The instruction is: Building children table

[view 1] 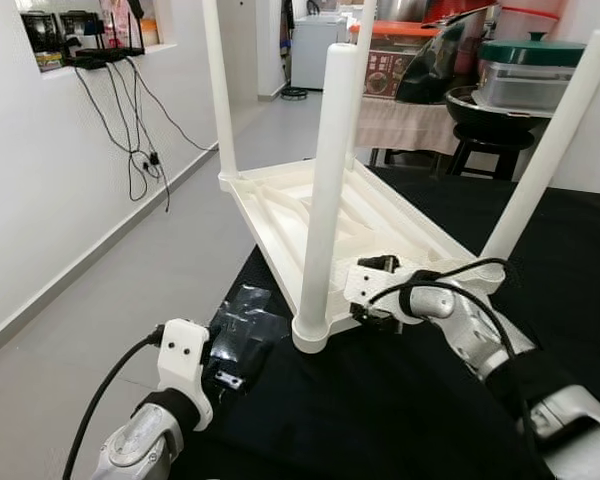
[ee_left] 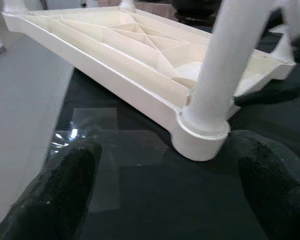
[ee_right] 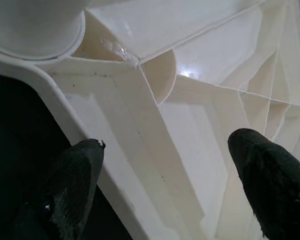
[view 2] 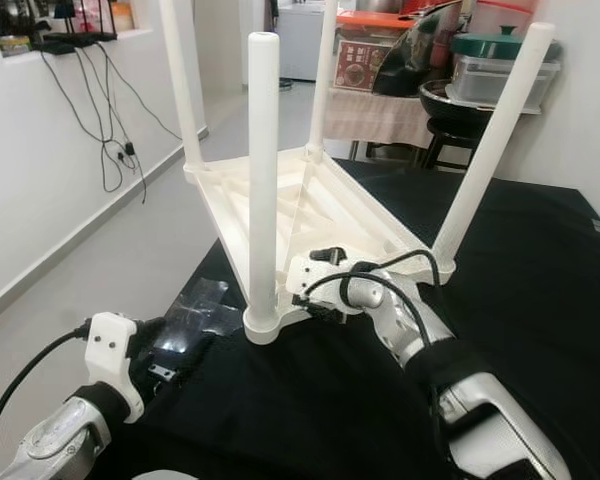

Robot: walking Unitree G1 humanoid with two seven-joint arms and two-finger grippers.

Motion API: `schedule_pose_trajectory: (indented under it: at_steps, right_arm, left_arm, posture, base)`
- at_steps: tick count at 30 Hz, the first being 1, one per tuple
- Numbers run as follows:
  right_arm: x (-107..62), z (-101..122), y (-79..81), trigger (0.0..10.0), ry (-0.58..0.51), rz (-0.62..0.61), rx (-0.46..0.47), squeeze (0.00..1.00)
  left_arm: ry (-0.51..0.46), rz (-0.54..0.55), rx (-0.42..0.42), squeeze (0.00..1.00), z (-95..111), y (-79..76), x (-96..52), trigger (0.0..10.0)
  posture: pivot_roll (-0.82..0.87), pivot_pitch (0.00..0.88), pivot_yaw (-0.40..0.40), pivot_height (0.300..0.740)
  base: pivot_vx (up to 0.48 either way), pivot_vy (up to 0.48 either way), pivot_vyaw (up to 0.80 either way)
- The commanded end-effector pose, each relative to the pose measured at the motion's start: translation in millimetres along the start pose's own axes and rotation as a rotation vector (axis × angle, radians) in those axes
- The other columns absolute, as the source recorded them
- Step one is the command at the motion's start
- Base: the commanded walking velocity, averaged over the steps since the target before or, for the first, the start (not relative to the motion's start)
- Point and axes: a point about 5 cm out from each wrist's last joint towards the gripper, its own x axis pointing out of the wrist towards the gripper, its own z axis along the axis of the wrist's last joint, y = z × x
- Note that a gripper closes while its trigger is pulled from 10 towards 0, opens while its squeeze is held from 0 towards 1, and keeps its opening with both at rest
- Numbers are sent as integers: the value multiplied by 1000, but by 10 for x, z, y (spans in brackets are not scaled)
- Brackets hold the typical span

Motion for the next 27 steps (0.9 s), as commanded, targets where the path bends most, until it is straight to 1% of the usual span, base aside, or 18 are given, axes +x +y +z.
schedule_pose_trajectory:
  at_steps: [1,2,3,4,6,8,9,10,11,13,16,19,20,21,22,23,24,27]
  right_arm:
    - [56,-51,23,10000,54,61,-30,0]
    - [56,-51,23,10000,54,61,-30,0]
    - [90,-75,-22,10000,101,119,-81,0]
    - [90,-75,-22,10000,101,119,-81,0]
    - [103,-100,-47,10000,129,183,-100,0]
    - [102,-114,-66,10000,143,210,-98,0]
    - [89,-137,-86,10000,164,238,-105,0]
    - [89,-137,-86,10000,164,238,-105,0]
    - [66,-174,-116,10000,203,294,-120,0]
    - [57,-182,-122,10000,214,313,-124,0]
    - [43,-180,-130,10000,214,340,-131,0]
    - [18,-145,-189,10000,191,368,-122,0]
    - [-9,-122,-249,10000,176,373,-107,0]
    - [-9,-122,-249,10000,176,373,-107,0]
    - [-36,-113,-300,10000,169,375,-94,0]
    - [-36,-113,-300,10000,169,375,-94,0]
    - [-96,-146,-358,10000,182,404,-96,0]
    - [-122,-169,-382,10000,191,411,-99,0]
  left_arm:
    - [17,9,3,0,-1,-10,-40,10000]
    - [17,9,3,0,-1,-10,-40,10000]
    - [27,26,2,0,4,-20,-94,10000]
    - [27,26,2,0,4,-20,-94,10000]
    - [36,36,2,0,13,-41,-160,10000]
    - [42,41,2,0,17,-45,-188,10000]
    - [48,46,2,0,22,-52,-227,10000]
    - [48,46,2,0,22,-52,-227,10000]
    - [59,53,3,0,30,-58,-283,10000]
    - [63,56,4,0,32,-60,-301,10000]
    - [65,58,3,0,34,-65,-321,10000]
    - [70,63,1,0,40,-77,-346,10000]
    - [73,66,-1,0,42,-86,-359,10000]
    - [73,66,-1,0,42,-86,-359,10000]
    - [76,68,-2,0,41,-95,-371,10000]
    - [76,68,-2,0,41,-95,-371,10000]
    - [81,69,-2,0,43,-107,-382,10000]
    - [83,69,-2,0,47,-106,-379,10000]
  posture:
    - [6,49,-65,740]
    - [6,49,-65,740]
    - [15,71,-76,740]
    - [15,71,-76,740]
    - [29,99,-88,740]
    - [32,104,-90,740]
    - [37,123,-97,740]
    - [37,123,-97,740]
    - [39,136,-102,740]
    - [39,136,-102,740]
    - [43,145,-110,740]
    - [45,150,-114,740]
    - [49,152,-116,740]
    - [49,152,-116,740]
    - [47,153,-116,740]
    - [47,153,-116,740]
    - [48,151,-116,740]
    - [47,147,-116,740]
  base:
    - [0,0,0]
    - [0,0,0]
    - [0,0,0]
    - [0,0,0]
    - [0,0,0]
    - [0,0,0]
    - [0,0,0]
    - [0,0,0]
    - [0,0,0]
    - [0,0,0]
    - [0,0,0]
    - [0,0,0]
    - [0,0,0]
    - [0,0,0]
    - [0,0,0]
    - [0,0,0]
    - [0,0,0]
    - [0,0,0]
